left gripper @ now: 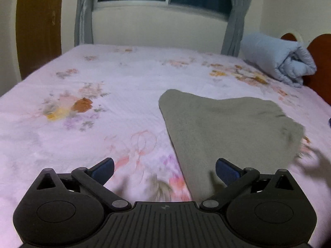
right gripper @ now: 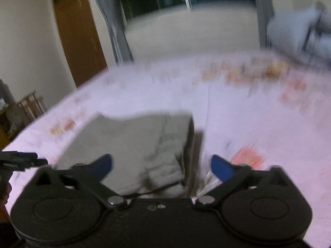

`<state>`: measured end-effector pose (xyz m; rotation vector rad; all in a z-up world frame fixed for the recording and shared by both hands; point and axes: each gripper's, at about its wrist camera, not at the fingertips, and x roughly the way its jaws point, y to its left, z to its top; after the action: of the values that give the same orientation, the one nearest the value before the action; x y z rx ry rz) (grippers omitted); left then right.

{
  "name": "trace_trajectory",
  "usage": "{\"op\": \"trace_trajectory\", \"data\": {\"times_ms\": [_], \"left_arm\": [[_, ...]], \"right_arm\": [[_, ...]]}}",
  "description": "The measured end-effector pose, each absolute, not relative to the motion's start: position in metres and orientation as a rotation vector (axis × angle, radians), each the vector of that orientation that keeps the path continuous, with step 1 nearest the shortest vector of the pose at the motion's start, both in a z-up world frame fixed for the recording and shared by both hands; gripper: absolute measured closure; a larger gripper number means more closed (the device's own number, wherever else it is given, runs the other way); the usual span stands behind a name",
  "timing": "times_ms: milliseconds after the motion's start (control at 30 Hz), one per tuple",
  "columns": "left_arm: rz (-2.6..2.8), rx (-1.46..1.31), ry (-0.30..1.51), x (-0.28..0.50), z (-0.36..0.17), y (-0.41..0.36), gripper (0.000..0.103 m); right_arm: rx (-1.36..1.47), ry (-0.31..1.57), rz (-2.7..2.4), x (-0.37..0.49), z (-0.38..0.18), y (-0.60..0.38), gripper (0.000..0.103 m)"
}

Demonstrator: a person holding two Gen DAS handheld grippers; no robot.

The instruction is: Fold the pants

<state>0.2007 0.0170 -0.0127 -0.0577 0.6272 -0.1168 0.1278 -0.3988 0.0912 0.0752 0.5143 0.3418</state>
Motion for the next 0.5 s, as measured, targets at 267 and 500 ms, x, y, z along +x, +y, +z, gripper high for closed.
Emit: {"op": "trace_trajectory", "data": {"times_ms": [267, 500], "left_arm": [[-0.061, -0.066, 0.474, 0.083, 0.005, 0.014, 0.0], [-0.093, -0.062, 0.464, 0.037, 0.008, 0.01, 0.0]], "right_arm": [[0.031, 0.411, 0.105, 0.006, 0.09, -0.412, 0.006], [-0.007, 0.388, 0.072, -0.027, 0.084, -0.385, 0.006]]}}
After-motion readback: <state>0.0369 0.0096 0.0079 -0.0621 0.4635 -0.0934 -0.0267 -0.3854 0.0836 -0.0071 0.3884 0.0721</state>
